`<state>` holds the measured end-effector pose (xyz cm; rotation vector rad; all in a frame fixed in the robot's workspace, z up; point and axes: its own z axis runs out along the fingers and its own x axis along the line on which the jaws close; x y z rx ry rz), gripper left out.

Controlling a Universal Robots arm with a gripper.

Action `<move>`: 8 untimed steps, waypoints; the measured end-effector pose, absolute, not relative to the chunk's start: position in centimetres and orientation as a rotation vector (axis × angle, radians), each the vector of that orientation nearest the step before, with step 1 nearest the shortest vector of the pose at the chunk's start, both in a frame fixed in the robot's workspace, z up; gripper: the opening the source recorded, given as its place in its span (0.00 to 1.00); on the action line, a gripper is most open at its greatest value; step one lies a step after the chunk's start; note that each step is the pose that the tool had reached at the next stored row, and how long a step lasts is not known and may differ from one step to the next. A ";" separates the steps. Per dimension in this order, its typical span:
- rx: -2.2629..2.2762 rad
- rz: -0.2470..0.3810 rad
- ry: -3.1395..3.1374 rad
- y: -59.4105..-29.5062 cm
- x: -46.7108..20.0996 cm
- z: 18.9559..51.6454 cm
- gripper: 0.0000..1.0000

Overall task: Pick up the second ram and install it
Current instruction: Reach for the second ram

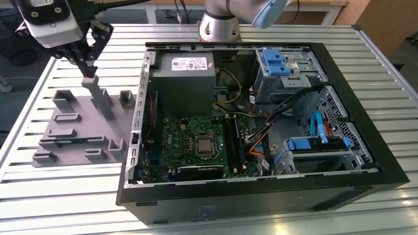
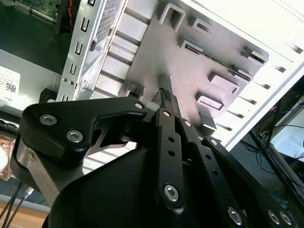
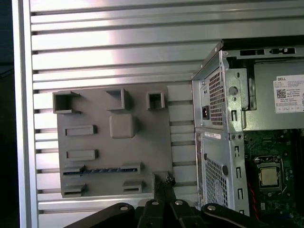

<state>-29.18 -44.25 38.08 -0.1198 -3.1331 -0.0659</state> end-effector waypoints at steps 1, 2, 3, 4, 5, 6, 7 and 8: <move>-0.120 -0.066 -3.133 -44.3 -29.3 38.1 0.11; -0.120 -0.066 -3.133 -44.4 -29.5 38.1 0.11; -0.120 -0.066 -3.133 -44.5 -29.6 38.0 0.11; -0.120 -0.066 -3.133 -44.5 -29.7 38.0 0.11; -0.120 -0.066 -3.133 -44.6 -29.9 38.0 0.11; -0.120 -0.066 -3.133 -44.7 -30.0 38.0 0.11; -0.120 -0.066 -3.133 -44.8 -30.2 38.0 0.11; -0.120 -0.066 -3.133 -44.8 -30.3 38.0 0.11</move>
